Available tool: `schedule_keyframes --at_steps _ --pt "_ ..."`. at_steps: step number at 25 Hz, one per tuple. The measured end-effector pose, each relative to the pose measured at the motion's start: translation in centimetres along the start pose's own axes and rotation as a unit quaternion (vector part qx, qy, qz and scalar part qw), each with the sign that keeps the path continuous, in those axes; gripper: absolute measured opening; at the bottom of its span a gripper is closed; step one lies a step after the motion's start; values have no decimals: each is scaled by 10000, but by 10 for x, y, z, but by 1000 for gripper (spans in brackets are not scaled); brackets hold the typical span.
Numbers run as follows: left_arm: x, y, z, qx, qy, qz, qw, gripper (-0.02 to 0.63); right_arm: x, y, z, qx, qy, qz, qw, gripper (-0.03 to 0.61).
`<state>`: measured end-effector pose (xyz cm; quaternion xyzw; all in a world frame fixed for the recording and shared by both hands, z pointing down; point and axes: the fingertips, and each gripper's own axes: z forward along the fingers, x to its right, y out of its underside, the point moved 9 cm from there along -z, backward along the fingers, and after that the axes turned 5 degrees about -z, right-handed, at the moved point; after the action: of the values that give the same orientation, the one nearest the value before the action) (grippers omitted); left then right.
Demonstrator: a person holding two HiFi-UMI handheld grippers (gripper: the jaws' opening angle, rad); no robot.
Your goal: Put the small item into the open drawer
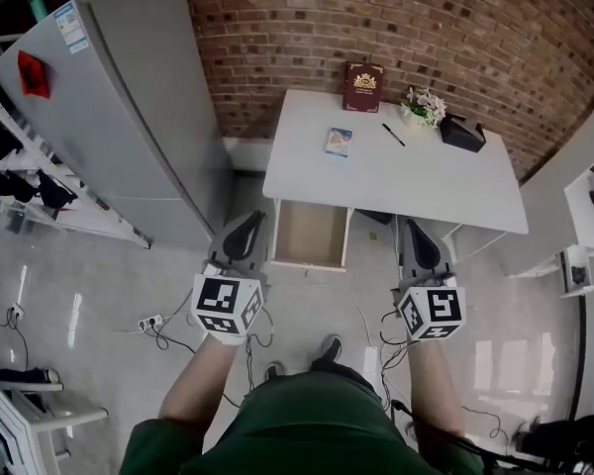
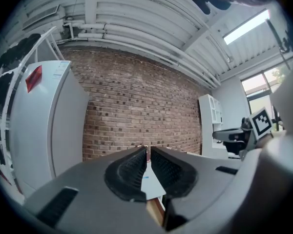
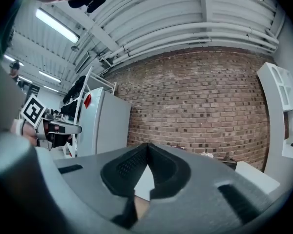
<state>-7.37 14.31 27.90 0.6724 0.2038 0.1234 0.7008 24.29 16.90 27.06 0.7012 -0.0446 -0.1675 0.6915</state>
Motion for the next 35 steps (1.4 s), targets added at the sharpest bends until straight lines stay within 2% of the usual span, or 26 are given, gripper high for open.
schedule_keyframes --at_steps 8,18,25,35 --pt "36 8 68 -184 -233 84 9995 25 72 31 46 -96 -315 246 9992 3" --pt "56 9 107 -338 -466 220 9981 25 114 48 77 -107 -600 398 9973 3" --pt "44 15 134 -427 -462 189 9978 25 122 59 105 -202 -605 406 9971 3" --pt "-7 26 200 -463 -219 -58 9987 25 126 64 168 -451 -432 169 9979 3"
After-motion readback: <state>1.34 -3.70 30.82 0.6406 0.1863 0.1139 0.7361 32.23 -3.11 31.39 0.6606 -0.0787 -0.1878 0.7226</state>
